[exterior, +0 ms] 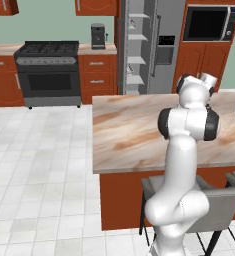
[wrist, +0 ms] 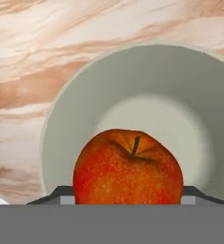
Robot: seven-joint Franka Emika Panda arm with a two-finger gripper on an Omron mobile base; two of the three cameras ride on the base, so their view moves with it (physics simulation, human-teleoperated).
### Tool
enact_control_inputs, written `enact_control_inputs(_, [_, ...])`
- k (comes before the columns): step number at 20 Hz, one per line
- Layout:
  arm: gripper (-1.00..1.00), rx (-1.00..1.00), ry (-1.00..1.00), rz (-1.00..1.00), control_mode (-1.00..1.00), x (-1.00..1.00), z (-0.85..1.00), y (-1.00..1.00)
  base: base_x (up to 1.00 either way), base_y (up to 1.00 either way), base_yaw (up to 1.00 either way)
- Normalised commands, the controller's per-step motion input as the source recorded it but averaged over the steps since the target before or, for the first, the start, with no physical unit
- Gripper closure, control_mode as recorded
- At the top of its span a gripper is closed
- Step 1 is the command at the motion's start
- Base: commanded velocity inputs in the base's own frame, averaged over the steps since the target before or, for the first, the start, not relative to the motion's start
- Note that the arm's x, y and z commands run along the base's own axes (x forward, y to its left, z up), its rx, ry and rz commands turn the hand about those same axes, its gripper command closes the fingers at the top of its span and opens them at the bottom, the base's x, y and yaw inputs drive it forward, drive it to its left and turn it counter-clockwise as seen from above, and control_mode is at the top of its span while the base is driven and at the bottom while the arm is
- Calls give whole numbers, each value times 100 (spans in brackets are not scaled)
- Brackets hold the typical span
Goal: Retrieve the tangerine and apple from the fridge and place them into the bowl on the dining table.
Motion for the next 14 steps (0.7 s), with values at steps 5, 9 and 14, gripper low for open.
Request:
enact_control_inputs(5, [100,0,8,0,-100,50,-42,-35,0,0,0])
enact_control_inputs(9, [100,0,8,1,-100,37,-48,-5,0,0,0])
enact_control_inputs(14, [100,0,9,0,-100,52,-38,4,0,0,0])
